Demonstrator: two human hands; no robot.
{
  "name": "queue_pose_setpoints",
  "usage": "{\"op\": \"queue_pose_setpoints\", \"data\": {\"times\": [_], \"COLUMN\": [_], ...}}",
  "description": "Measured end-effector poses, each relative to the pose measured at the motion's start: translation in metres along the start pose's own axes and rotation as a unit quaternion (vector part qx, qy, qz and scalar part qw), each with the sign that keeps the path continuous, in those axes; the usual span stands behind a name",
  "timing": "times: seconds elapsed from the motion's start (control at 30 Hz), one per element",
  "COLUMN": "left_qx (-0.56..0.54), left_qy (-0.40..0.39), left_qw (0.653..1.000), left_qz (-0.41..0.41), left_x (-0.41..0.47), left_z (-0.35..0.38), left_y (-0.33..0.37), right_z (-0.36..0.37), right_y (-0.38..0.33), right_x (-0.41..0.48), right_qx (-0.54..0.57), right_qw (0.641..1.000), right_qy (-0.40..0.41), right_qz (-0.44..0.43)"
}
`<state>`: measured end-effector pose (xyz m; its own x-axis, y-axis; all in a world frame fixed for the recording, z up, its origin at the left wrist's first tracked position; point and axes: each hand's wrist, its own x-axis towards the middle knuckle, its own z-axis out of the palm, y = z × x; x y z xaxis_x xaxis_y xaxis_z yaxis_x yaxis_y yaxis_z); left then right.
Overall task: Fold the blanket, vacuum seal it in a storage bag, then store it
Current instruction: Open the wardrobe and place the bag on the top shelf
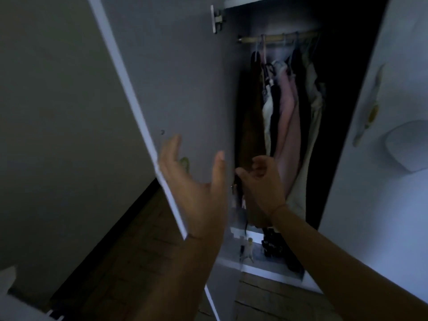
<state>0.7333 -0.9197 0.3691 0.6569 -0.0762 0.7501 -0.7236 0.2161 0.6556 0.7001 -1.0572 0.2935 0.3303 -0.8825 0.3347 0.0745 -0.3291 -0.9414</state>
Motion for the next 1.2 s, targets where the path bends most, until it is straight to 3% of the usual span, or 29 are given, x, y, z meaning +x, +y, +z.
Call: {"op": "queue_pose_setpoints", "data": {"times": [0.17,0.33,0.47,0.6,0.77,1.03,1.2], "left_qx": [-0.064,-0.088,-0.122,-0.153,-0.162,-0.207,-0.206], "left_qy": [-0.216,-0.351,-0.398,-0.426,-0.443,-0.499,-0.582], "left_qw": [0.971,0.917,0.878,0.832,0.813,0.786,0.745], "left_qz": [-0.08,-0.168,-0.236,-0.322,-0.341,-0.301,-0.255], "left_x": [-0.031,-0.064,-0.084,-0.097,-0.109,-0.124,-0.142], "left_z": [0.108,0.216,0.278,0.314,0.326,0.302,0.276], "left_y": [0.003,-0.004,-0.011,-0.02,-0.033,-0.037,0.0], "right_z": [-0.109,-0.2,-0.239,-0.25,-0.26,-0.263,-0.267], "right_y": [0.004,0.017,0.031,0.037,0.034,0.017,-0.005], "right_x": [0.062,0.112,0.147,0.17,0.172,0.112,0.049], "right_qx": [-0.037,-0.118,-0.144,-0.137,-0.123,-0.13,-0.141], "right_qw": [0.989,0.971,0.969,0.982,0.991,0.985,0.973], "right_qy": [0.134,0.197,0.189,0.119,0.041,0.101,0.178], "right_qz": [-0.04,-0.066,-0.068,-0.059,-0.033,-0.049,-0.034]}}
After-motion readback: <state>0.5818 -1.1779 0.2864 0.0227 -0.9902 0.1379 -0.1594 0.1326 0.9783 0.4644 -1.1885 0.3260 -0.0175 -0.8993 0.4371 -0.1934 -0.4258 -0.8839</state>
